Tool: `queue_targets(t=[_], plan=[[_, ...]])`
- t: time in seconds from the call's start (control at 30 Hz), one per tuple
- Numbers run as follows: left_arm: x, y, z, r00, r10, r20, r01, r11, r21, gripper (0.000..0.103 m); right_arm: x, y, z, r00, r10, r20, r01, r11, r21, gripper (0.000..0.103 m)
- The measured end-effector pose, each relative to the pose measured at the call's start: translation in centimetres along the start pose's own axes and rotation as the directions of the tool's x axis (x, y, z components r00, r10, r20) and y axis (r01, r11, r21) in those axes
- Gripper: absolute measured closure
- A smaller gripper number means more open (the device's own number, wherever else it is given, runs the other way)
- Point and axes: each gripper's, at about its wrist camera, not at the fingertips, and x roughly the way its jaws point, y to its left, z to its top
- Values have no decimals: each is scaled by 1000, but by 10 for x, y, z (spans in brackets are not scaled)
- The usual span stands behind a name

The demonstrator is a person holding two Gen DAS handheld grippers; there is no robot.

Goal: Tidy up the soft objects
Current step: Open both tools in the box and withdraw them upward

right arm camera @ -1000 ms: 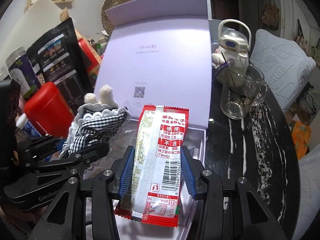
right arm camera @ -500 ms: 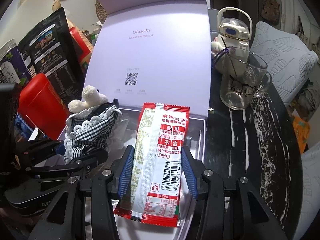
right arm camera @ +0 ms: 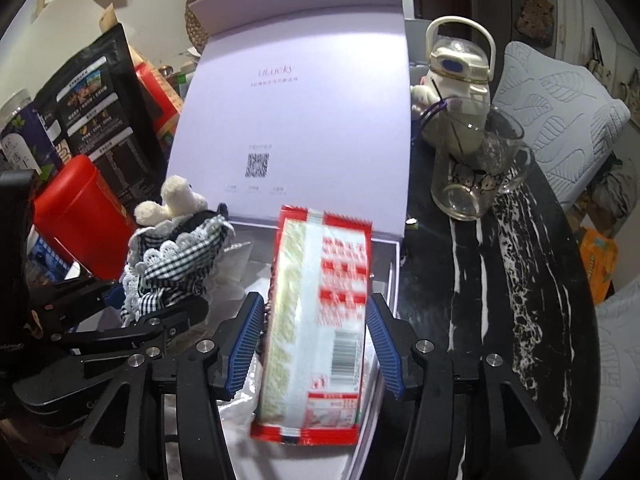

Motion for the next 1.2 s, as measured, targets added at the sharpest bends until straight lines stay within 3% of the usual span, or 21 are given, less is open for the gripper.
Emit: queue_targets(t=[0.17,0.23,0.67,0.87,1.2], plan=[[-13,-4,4,999,17,42,-17,1000,2,34,-17,1,3,999,-4,40,4,1000,2,45],[-22,-7,5,997,23,75,-23,1000,-1,31,-25,1,5,998,-10,58,9,1000,4,45],[-97,-25,7,971,-3,240,-6,999,38,31,-95,1,7,984,-18,177,18,1000,2,45],[-138,-42,-4,946,-28,324,-9,994,111,31,-133,3,2,973,-44,229,49,999,-17,45],[-181,-77,-25,917,-142,374,64,975,213,31,-193,0,-25,951,-101,291,113,993,-25,45]])
